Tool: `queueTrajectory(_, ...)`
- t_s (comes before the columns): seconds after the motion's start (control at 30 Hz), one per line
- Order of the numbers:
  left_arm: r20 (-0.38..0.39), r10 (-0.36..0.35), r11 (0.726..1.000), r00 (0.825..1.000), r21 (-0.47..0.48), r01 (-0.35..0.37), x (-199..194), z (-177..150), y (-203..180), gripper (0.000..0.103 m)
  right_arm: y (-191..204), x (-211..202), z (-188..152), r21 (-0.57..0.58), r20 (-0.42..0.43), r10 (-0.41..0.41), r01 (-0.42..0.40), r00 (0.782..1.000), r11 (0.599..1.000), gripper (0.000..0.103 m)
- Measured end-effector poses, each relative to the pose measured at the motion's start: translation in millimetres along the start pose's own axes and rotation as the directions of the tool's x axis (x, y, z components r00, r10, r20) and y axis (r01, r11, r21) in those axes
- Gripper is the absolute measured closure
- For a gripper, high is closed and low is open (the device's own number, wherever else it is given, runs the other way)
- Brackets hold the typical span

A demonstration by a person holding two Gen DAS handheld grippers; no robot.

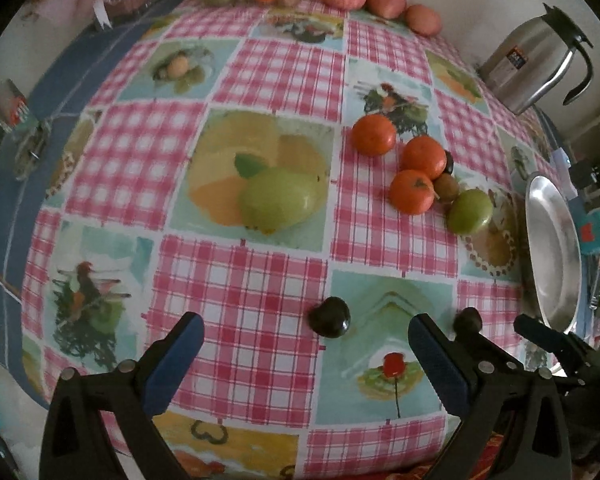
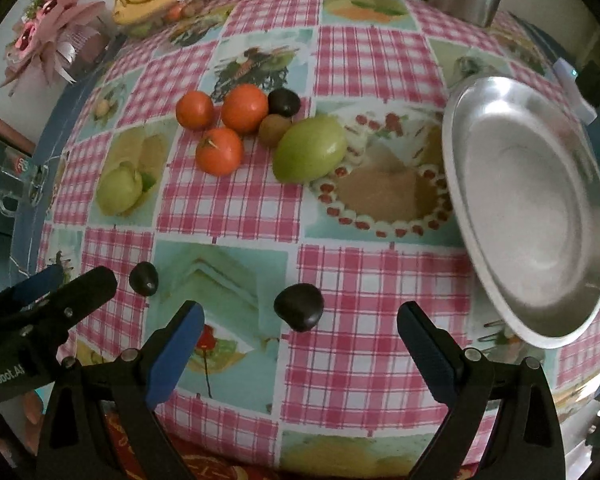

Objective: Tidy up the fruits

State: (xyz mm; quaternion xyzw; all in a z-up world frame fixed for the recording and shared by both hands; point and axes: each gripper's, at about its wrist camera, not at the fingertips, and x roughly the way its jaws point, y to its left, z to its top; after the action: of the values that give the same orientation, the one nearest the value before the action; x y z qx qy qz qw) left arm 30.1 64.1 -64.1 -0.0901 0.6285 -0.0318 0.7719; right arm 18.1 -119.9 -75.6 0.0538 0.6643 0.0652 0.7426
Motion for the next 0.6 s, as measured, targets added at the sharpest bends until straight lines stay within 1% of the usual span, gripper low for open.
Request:
queueTrajectory(0.03, -0.008, -0.006, 1.000, 1.000, -0.005, 0.006, 2, 0, 0, 0.000, -1, 2, 0, 0.006, -0.007, 0.002, -0.002, 1.000, 1.000, 0.006)
queueTrajectory(0.1, -0.016, -0.011, 1.000, 1.000, -0.003, 0.011, 6, 0, -1, 0.004, -2, 5, 1, 0.012, -0.014, 0.006, -0.006, 1.000, 1.000, 0.008)
queueTrajectory(0.13, -0.021, -0.011, 1.000, 1.000, 0.001, 0.011, 8, 0, -2, 0.011, -2, 6, 1, 0.011, -0.016, 0.010, -0.009, 1.000, 1.000, 0.013)
queueTrajectory(0.17, -0.029, -0.007, 1.000, 1.000, 0.007, 0.008, 10, -1, -3, 0.016, -2, 6, 2, 0.011, -0.012, 0.015, -0.015, 1.000, 1.000, 0.018)
queueTrajectory(0.2, -0.042, -0.011, 1.000, 0.999, 0.011, 0.011, 14, -1, -4, 0.017, -2, 7, 1, 0.012, -0.009, 0.020, -0.020, 1.000, 1.000, 0.024)
queueTrajectory(0.3, -0.067, -0.028, 1.000, 0.997, 0.011, 0.029, 20, -3, -6, 0.022, -2, 10, 1, 0.021, -0.010, 0.028, -0.028, 1.000, 0.999, 0.026)
queueTrajectory(0.4, -0.082, -0.031, 0.999, 0.996, 0.010, 0.032, 23, -5, -7, 0.030, -2, 13, 1, 0.024, -0.022, 0.040, -0.039, 0.999, 0.999, 0.037)
queueTrajectory(0.47, -0.092, -0.028, 1.000, 0.995, 0.005, 0.028, 25, -5, -7, 0.037, -3, 15, -1, 0.022, -0.036, 0.044, -0.043, 0.998, 0.999, 0.040)
queueTrajectory(0.53, -0.102, -0.029, 1.000, 0.994, 0.005, 0.029, 28, -4, -8, 0.038, -3, 18, -2, 0.019, -0.049, 0.049, -0.048, 0.998, 0.999, 0.049)
queueTrajectory(0.6, -0.116, -0.033, 0.999, 0.993, 0.005, 0.034, 29, -4, -9, 0.041, -2, 20, 0, 0.016, -0.057, 0.054, -0.053, 0.997, 0.998, 0.051)
